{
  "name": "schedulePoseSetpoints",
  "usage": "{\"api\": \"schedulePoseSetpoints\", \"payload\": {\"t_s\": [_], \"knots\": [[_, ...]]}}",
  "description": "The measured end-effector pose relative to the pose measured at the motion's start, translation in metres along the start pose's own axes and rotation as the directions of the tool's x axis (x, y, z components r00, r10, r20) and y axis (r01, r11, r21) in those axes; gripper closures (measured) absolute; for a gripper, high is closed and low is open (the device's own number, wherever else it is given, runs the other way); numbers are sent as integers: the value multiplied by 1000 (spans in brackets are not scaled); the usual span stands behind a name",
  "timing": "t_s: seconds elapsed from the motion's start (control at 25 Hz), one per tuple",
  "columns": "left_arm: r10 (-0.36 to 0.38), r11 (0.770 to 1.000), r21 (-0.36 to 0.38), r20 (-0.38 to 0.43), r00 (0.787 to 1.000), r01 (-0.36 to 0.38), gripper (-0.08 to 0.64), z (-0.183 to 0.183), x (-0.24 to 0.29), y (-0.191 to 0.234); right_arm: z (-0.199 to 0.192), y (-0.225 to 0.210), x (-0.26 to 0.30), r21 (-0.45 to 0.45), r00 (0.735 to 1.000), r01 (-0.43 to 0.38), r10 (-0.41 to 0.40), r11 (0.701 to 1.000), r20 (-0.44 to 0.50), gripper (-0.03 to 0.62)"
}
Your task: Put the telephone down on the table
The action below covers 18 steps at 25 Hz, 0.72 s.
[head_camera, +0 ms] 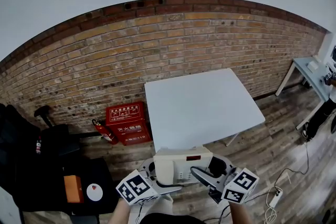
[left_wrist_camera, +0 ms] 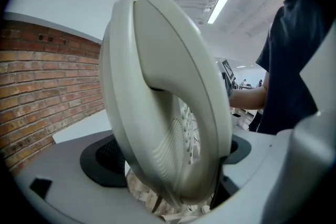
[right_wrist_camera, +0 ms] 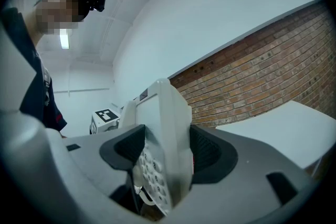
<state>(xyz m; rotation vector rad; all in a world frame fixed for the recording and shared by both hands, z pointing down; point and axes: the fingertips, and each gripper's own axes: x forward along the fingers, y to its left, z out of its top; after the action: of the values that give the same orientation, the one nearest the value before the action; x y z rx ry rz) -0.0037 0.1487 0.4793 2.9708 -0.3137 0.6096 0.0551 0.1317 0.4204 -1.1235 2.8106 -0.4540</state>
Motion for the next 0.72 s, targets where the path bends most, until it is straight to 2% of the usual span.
{"api": "schedulePoseSetpoints", "payload": {"t_s": [0.72], "knots": [[-56,998,2,4,998,56,61,8,2,65,18,-35,50,21,998,57,-57,998,-12,336]]}}
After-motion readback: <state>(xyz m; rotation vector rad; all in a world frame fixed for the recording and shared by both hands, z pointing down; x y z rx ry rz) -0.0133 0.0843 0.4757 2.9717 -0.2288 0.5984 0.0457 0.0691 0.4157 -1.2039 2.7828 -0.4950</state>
